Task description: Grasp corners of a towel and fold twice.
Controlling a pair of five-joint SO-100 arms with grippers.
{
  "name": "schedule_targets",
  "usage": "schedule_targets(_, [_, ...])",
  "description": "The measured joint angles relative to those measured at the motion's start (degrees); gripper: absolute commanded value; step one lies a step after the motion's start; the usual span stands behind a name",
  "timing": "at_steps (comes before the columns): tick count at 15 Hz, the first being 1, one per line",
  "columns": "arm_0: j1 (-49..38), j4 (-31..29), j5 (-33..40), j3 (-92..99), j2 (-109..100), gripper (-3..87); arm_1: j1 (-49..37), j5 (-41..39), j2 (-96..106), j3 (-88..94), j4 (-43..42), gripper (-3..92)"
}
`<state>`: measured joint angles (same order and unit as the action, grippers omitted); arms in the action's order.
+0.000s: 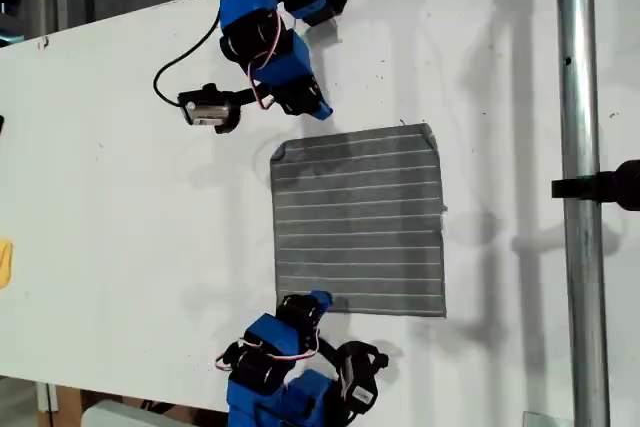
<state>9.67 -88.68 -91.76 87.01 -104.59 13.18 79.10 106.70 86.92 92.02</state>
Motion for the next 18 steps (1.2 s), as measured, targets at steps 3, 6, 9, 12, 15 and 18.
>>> schedule_targets(3, [2.99, -0.97, -2.9, 7.91, -11.95, -2.8, 3.87, -0.35, 2.9, -2.55, 0.44, -0.3])
schedule_targets(6, [4.57, 0.35, -5.45, 16.17, -18.63, -2.8, 8.61, -4.57, -4.83, -9.49, 0.35, 21.1])
schedule_targets(9, [5.36, 4.22, -5.71, 19.07, -18.81, -2.8, 12.3, -6.77, -20.65, -16.35, 0.18, 33.4])
schedule_targets(12, [5.45, 5.89, -5.8, 19.51, -18.11, -2.8, 13.1, -7.56, -32.34, -19.95, 0.0, 33.0])
schedule_targets(15, [5.45, 7.29, -6.33, 19.6, -16.0, -2.8, 13.8, -7.91, -40.52, -20.65, -0.44, 32.1])
schedule_targets(18, [5.45, 8.09, -6.33, 19.6, -15.21, -2.8, 14.33, -8.0, -48.69, -23.91, -1.93, 29.9])
